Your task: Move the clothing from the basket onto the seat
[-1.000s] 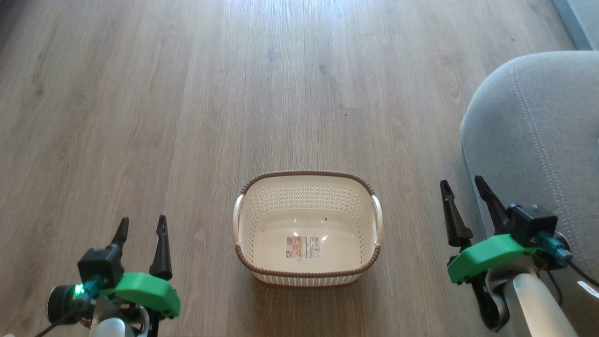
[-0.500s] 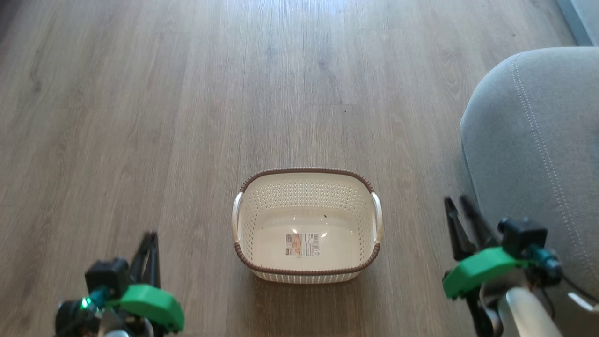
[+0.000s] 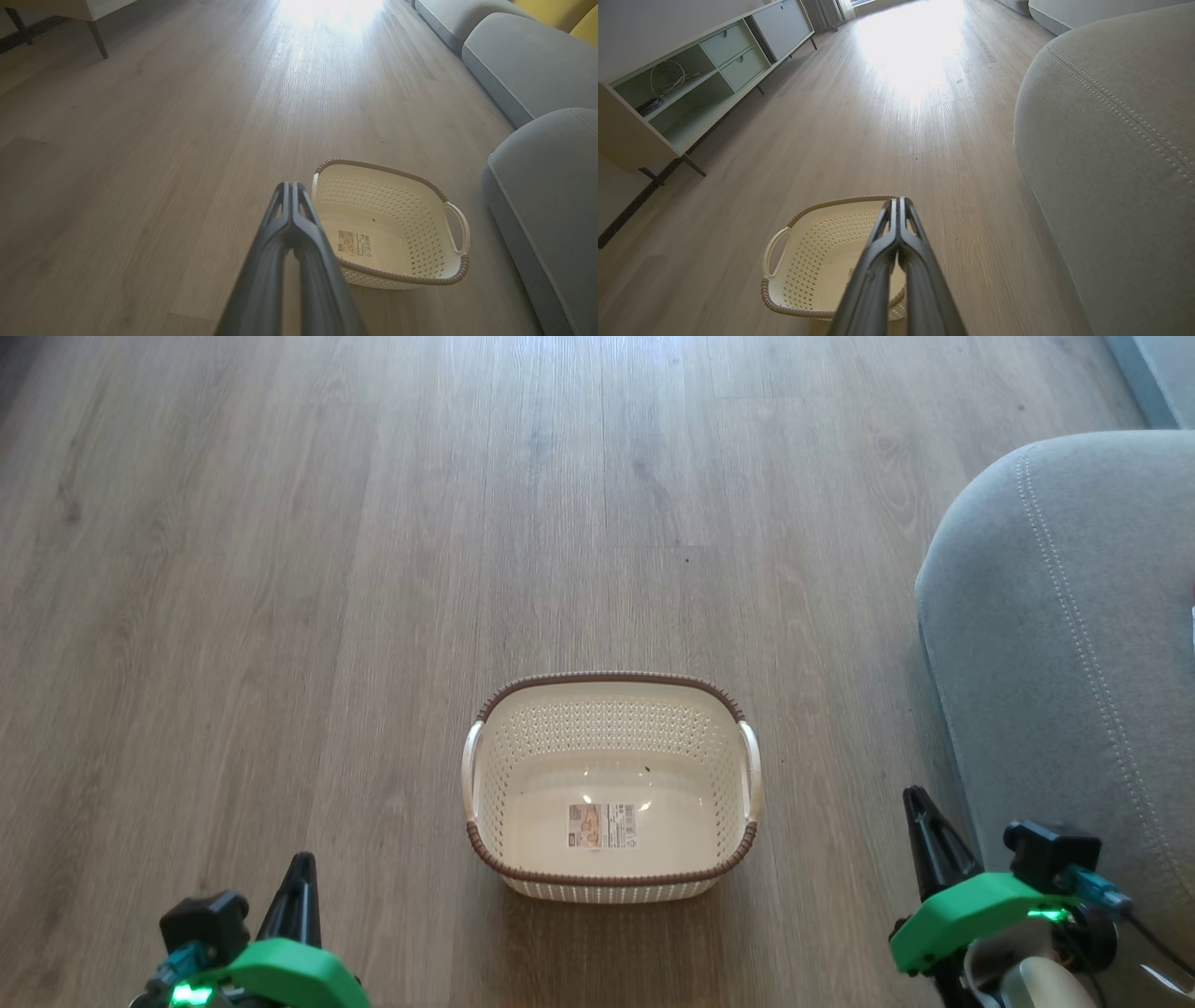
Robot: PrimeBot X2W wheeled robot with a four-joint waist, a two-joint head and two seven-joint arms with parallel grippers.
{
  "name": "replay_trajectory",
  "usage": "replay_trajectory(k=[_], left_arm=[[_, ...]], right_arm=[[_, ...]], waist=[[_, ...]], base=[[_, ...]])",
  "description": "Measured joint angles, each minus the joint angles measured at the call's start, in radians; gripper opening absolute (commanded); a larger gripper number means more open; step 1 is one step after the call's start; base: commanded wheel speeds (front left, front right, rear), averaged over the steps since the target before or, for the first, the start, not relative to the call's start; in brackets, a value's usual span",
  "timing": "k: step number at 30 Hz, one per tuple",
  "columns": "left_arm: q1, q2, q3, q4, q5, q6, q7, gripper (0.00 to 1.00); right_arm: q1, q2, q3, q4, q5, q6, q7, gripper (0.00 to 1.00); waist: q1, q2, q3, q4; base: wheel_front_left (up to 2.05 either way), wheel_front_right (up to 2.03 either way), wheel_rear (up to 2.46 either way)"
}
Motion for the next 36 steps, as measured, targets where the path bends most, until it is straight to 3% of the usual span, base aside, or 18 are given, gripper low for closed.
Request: replay_trajectory(k=[36], left_arm=[[-0.021, 0.000, 0.008, -0.039, -0.423, -0.026, 0.101, 0.00]], right_arm=[[0.000, 0.004, -0.053, -0.063, 0.397, 0.000, 0.102, 0.00]], waist=[[0.0000, 0.0000, -0.009, -0.010]], base=[[0.00, 0.00, 0.00]])
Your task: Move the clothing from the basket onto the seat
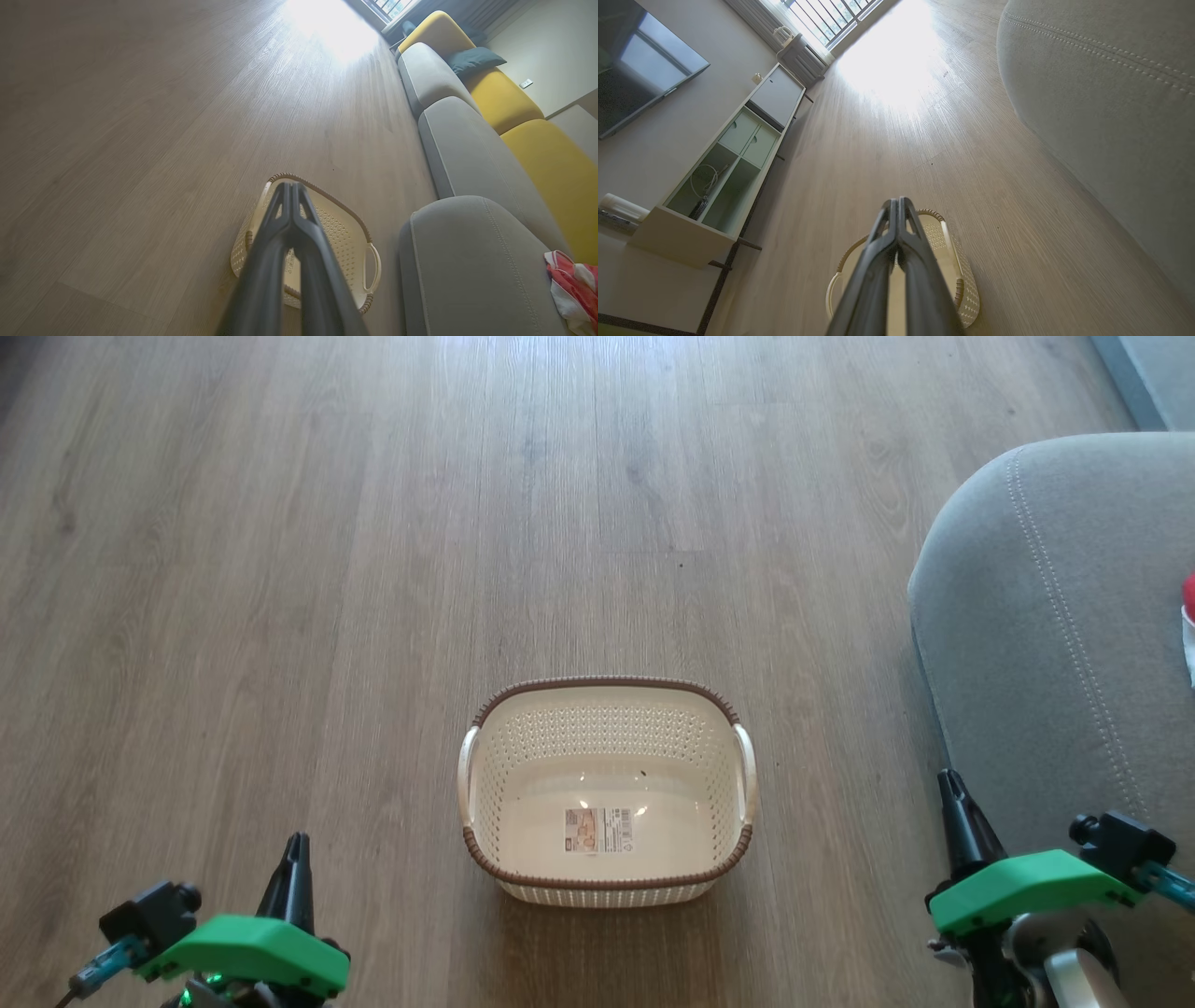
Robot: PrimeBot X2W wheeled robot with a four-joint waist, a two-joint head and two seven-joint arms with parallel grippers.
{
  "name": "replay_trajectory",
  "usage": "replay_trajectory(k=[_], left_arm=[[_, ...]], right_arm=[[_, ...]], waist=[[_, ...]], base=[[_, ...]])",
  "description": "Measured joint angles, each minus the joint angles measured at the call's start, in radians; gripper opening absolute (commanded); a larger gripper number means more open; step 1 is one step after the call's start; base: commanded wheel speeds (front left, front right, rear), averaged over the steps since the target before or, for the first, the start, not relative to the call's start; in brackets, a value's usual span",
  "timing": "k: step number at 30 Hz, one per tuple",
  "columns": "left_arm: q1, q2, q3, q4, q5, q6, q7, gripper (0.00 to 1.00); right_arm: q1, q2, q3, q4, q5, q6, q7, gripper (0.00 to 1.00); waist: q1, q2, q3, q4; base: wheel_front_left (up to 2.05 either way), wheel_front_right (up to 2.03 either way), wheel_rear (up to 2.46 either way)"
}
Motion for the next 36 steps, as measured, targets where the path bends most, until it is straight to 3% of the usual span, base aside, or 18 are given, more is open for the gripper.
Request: replay_trajectory(k=[36], left_arm=[[-0.021, 0.000, 0.021, -0.033, -0.421, -0.026, 0.101, 0.00]], right_arm=[[0.000, 0.008, -0.050, -0.060, 0.398, 0.000, 0.106, 0.00]], waist=[[0.0000, 0.0000, -0.009, -0.010]], base=[[0.00, 0.00, 0.00]])
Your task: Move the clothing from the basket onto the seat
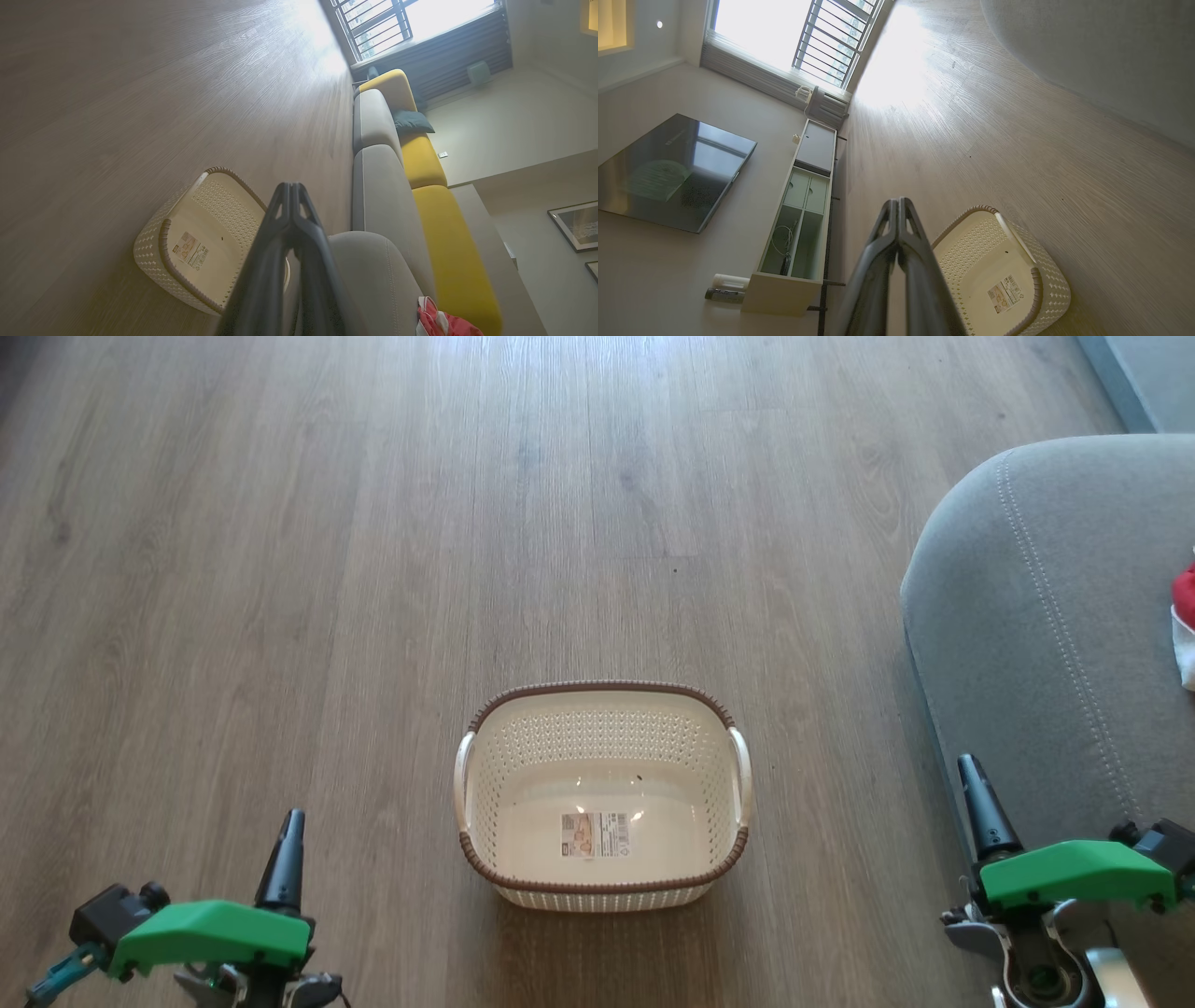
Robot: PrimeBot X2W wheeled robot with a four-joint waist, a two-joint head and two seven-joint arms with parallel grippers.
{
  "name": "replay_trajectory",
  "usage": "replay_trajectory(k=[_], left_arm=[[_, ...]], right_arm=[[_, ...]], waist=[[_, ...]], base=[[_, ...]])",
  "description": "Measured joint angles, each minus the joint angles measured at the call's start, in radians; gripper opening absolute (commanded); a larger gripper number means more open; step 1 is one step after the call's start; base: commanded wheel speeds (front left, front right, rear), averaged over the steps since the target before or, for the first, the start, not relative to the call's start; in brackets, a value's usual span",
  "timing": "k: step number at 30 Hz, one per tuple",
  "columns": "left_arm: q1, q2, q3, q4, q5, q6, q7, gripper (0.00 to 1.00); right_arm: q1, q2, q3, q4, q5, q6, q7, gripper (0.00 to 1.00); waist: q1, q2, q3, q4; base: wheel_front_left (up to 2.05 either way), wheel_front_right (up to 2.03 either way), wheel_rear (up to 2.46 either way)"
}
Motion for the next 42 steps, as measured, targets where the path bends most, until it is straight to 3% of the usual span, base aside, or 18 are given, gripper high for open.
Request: replay_trajectory(k=[42], left_arm=[[-0.032, 0.001, 0.013, -0.042, -0.480, -0.027, 0.114, 0.00]], right_arm=[[0.000, 0.007, -0.057, -0.071, 0.449, 0.000, 0.114, 0.00]], waist=[[0.0000, 0.0000, -0.010, -0.011]], base=[[0.00, 0.00, 0.00]])
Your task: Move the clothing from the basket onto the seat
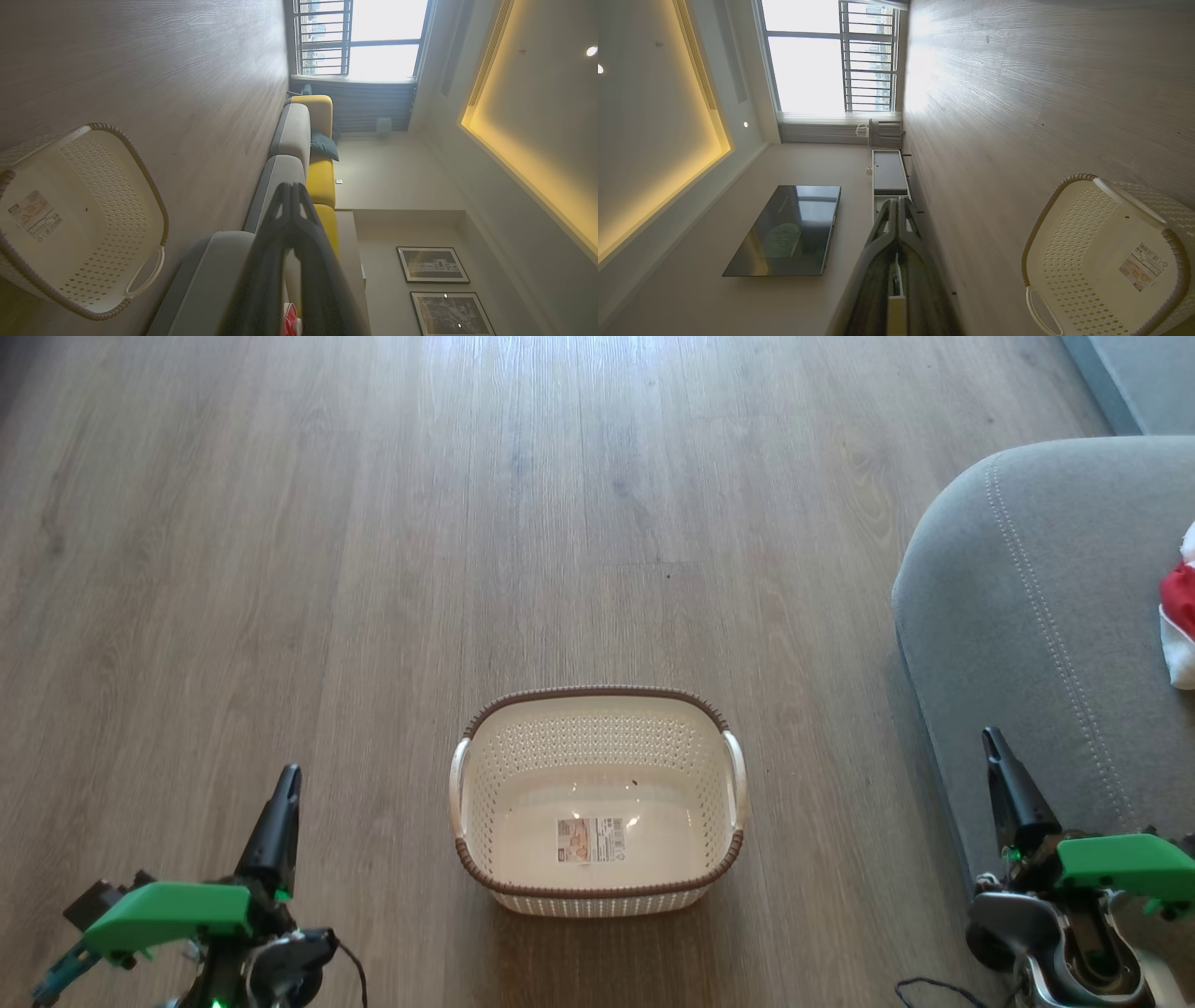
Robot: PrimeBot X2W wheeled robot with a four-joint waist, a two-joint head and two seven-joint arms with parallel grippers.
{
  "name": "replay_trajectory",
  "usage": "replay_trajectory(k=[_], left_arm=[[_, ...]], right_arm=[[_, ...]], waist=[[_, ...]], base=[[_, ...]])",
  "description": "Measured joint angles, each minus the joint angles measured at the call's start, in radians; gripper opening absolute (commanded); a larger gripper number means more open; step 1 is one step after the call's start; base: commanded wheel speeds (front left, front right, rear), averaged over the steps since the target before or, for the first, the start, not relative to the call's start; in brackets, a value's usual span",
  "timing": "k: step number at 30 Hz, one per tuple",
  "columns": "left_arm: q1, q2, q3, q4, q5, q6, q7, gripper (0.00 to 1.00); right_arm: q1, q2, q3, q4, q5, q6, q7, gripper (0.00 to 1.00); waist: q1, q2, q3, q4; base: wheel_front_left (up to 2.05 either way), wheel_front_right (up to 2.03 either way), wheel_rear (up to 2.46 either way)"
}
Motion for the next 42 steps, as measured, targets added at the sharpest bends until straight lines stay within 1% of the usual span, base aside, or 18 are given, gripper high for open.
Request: replay_trajectory(k=[3, 8, 42], left_arm=[[-0.007, 0.000, 0.002, -0.002, -0.023, -0.001, 0.001, 0.00], [-0.008, 0.000, 0.003, -0.004, -0.023, -0.007, 0.001, 0.00], [-0.008, 0.000, 0.004, -0.004, -0.023, -0.008, 0.001, 0.00]], right_arm=[[0.000, 0.001, -0.002, -0.003, 0.023, 0.000, 0.006, 0.00], [0.000, 0.003, -0.003, -0.004, 0.023, 0.000, 0.007, 0.00], [0.000, 0.003, -0.003, -0.004, 0.023, 0.000, 0.007, 0.00]], waist=[[0.0000, 0.0000, 0.000, 0.000], [0.0000, 0.0000, 0.000, 0.000], [0.0000, 0.0000, 0.000, 0.000]], base=[[0.00, 0.00, 0.00], [0.00, 0.00, 0.00], [0.00, 0.00, 0.00]])
